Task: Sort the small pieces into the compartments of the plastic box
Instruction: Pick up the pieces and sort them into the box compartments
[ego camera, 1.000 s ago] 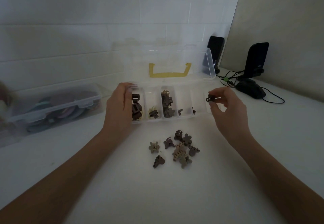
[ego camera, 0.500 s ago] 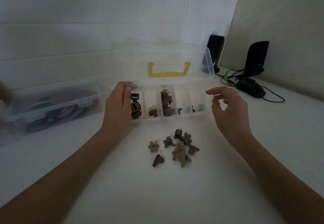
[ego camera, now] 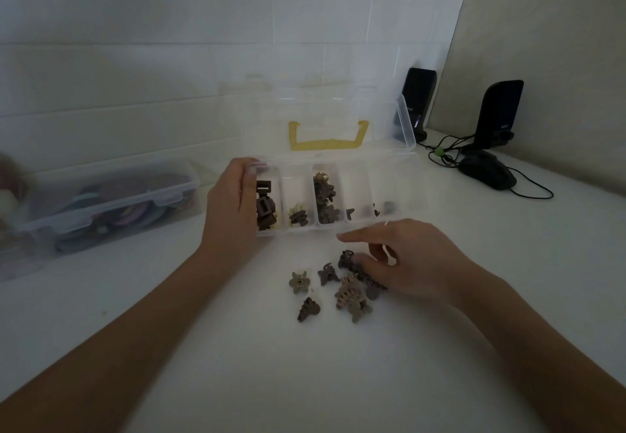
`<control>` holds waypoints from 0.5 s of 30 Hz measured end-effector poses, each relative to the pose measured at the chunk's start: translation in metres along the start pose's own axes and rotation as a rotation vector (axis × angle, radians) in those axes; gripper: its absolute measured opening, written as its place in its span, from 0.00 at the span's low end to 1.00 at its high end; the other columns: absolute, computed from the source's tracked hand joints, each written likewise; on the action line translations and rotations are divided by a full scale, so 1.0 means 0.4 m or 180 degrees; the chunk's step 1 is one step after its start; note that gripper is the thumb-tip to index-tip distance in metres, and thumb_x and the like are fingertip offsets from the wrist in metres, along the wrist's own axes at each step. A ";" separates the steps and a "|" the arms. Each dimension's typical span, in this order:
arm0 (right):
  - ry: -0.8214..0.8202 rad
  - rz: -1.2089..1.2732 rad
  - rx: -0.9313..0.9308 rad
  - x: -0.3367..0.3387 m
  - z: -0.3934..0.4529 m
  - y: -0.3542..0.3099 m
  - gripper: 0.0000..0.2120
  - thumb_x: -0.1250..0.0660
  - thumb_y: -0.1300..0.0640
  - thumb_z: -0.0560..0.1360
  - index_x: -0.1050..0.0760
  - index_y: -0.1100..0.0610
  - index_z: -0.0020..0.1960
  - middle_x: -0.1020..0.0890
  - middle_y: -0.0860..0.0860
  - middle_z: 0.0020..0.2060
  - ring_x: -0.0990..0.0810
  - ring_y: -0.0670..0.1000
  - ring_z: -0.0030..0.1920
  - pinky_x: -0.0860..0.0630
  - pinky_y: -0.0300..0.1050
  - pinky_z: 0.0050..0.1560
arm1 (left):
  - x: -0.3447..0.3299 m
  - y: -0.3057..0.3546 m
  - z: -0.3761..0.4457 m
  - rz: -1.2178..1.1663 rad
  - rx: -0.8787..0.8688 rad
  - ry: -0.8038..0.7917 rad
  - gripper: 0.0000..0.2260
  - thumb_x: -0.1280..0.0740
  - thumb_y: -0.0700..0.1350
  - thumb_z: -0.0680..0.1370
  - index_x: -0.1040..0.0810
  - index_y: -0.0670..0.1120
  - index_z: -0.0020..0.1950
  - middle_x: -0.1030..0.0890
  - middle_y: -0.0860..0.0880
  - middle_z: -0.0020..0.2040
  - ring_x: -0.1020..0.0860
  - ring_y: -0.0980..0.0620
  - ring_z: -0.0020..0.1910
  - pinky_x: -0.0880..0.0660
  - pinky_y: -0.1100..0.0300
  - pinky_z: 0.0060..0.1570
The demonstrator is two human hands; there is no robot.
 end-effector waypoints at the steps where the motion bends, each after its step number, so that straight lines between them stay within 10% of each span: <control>1: -0.0074 -0.0021 -0.0022 -0.011 0.000 0.002 0.17 0.41 0.42 0.74 0.29 0.36 0.63 0.24 0.43 0.30 0.28 0.38 0.31 0.39 0.30 0.31 | 0.000 0.000 0.000 -0.0029 0.0008 0.0005 0.11 0.46 0.41 0.84 0.25 0.42 0.56 0.25 0.56 0.41 0.26 0.68 0.35 0.33 0.76 0.35; 15: 0.0351 0.1148 0.0248 0.008 0.009 -0.030 0.06 0.29 0.57 0.71 0.23 0.48 0.45 0.23 0.40 0.42 0.25 0.44 0.38 0.31 0.30 0.35 | 0.001 0.003 0.000 -0.0047 0.0065 0.0008 0.11 0.46 0.42 0.84 0.25 0.42 0.56 0.26 0.57 0.38 0.26 0.68 0.33 0.34 0.76 0.33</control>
Point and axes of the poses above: each hand's wrist, its own z-axis towards the middle knuckle, its own x-axis out of the back of the hand, y = z × x, the point moved 10 cm from there along z, towards the middle knuckle
